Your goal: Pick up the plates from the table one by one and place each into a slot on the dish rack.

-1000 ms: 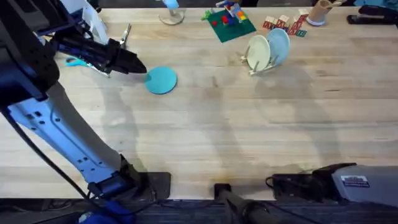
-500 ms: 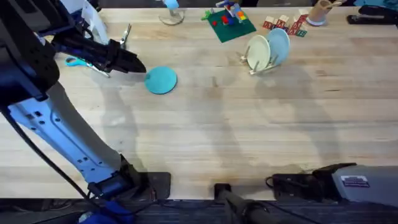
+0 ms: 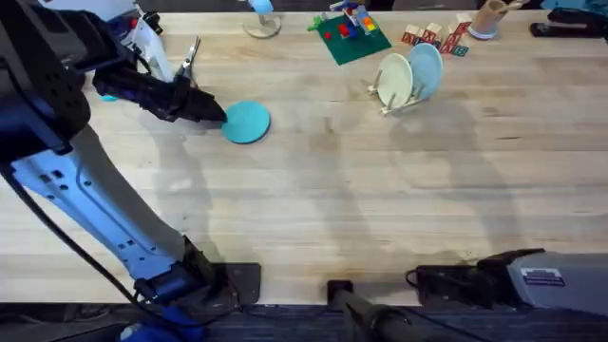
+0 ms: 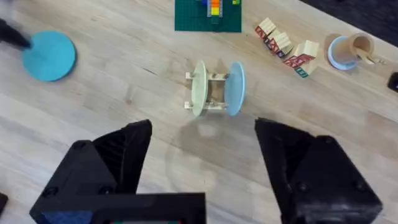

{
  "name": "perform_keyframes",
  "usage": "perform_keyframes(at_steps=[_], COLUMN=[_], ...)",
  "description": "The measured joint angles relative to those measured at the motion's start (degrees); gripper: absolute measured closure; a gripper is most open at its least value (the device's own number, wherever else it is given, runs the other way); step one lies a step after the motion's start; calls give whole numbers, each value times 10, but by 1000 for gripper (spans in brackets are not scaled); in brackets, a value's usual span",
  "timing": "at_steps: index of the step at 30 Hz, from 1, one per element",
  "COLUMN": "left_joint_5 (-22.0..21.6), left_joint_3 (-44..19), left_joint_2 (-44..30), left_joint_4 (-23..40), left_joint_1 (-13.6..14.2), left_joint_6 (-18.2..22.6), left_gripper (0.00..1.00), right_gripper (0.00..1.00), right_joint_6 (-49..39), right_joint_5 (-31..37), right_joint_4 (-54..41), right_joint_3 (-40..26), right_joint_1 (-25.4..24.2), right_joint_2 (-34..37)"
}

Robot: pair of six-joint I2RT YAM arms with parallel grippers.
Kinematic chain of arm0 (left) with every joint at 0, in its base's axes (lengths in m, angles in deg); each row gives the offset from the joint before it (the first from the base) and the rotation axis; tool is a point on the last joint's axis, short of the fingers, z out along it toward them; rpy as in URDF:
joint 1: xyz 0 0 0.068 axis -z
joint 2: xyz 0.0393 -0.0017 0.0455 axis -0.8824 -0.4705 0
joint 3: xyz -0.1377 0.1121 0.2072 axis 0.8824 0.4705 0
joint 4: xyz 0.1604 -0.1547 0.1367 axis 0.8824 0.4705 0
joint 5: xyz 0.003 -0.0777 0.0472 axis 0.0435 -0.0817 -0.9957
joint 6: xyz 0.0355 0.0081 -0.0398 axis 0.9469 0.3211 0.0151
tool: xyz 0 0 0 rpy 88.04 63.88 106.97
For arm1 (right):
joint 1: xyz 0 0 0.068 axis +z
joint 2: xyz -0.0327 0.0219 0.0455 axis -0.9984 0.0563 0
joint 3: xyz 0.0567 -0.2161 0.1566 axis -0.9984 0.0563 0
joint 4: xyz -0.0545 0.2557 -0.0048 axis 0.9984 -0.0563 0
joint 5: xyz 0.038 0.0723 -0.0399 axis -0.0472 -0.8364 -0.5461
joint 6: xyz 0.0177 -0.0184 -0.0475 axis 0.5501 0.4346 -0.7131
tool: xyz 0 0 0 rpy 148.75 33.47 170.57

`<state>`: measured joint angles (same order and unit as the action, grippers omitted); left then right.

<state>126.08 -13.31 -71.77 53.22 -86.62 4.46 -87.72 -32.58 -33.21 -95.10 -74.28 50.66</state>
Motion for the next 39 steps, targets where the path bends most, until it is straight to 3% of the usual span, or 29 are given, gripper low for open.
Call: perform_keyframes(at_steps=[9, 26, 32, 35, 39], left_joint_5=[15, 41, 41, 41, 41], left_joint_3=[27, 31, 31, 31, 31], left_joint_2=[2, -11, -11, -11, -11], left_joint_4=[-30, -23, -23, -23, -23], left_joint_1=[-2, -4, -4, -4, -4], left_joint_6=[-23, -35, -35, -35, -35], left_gripper=[961, 961, 961, 961, 961], right_gripper=[6, 6, 5, 5, 4], right_joint_6=[0, 0, 58, 91, 118], right_joint_5=[0, 0, -3, -21, -96], right_joint_4=[0, 0, -11, -30, -54], right_joint_3=[0, 0, 0, 0, -3], right_joint_1=[0, 0, 0, 0, 0], right_joint_2=[0, 0, 0, 6, 40])
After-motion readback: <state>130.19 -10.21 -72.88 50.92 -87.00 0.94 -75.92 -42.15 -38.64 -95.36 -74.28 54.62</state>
